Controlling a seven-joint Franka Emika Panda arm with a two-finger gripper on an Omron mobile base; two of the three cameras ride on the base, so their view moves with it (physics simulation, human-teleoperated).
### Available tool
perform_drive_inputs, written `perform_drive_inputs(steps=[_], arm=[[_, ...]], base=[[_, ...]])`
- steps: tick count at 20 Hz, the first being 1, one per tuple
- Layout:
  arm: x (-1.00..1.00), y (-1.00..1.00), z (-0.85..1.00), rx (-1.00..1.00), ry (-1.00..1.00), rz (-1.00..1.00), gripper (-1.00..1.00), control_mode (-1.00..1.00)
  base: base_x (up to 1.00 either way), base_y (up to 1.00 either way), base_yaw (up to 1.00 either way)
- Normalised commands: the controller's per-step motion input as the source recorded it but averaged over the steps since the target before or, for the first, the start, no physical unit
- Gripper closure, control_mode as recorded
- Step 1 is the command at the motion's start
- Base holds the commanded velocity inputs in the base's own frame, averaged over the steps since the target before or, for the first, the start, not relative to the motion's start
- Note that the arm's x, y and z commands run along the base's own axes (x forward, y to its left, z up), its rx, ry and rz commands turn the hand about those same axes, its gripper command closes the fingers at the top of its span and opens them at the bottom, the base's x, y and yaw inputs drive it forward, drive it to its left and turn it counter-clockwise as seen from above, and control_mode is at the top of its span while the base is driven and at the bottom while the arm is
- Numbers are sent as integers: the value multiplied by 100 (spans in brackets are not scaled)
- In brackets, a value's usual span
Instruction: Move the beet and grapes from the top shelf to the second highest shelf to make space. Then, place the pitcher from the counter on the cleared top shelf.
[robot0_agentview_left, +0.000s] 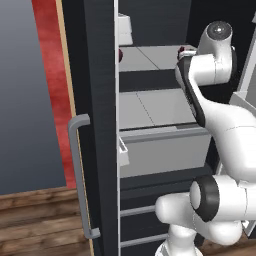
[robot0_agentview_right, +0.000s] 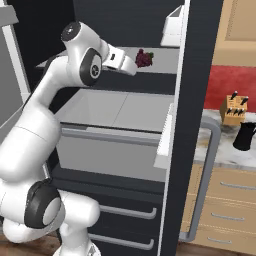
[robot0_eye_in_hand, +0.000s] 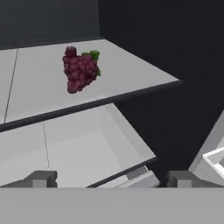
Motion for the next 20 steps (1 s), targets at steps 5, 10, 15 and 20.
perform_drive_inputs(steps=[5, 10, 15, 20], arm=[[45, -12, 0, 0, 5, 0, -100, -100], [43, -4, 0, 0, 2, 0, -100, -100], [41, 0, -11, 0, 0, 1, -100, -100], [43, 0, -28, 0, -1, 0, -100, -100]], base=[[0, 0, 0], [0, 0, 0], [0, 0, 0], [0, 0, 0]])
